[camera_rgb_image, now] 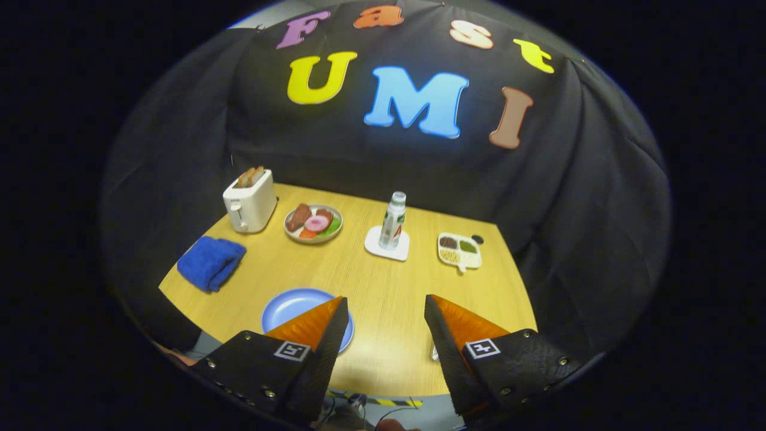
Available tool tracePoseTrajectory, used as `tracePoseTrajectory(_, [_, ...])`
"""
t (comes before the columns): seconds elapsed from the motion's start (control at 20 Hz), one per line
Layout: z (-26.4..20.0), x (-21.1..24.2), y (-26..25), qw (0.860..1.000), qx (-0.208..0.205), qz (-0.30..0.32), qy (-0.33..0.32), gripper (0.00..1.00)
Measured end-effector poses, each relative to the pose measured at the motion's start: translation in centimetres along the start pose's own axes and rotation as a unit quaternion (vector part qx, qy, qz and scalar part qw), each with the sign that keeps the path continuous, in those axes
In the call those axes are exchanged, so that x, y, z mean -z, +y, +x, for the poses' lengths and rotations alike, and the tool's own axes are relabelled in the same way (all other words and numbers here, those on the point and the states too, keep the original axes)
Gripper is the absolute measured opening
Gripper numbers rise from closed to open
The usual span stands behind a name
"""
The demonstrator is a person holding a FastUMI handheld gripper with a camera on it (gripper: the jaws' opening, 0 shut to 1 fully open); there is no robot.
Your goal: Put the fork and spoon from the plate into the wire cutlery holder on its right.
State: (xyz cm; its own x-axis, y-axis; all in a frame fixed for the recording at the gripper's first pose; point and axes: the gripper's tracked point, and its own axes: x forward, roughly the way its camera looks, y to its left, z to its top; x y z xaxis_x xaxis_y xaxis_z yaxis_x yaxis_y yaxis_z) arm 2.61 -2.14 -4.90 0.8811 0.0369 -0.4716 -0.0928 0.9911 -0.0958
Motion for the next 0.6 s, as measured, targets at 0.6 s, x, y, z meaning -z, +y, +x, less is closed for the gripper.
tracePoseTrajectory(0.6, [-3.9, -6.7, 0.9, 0.963, 0.054, -0.008, -0.265, 0.97])
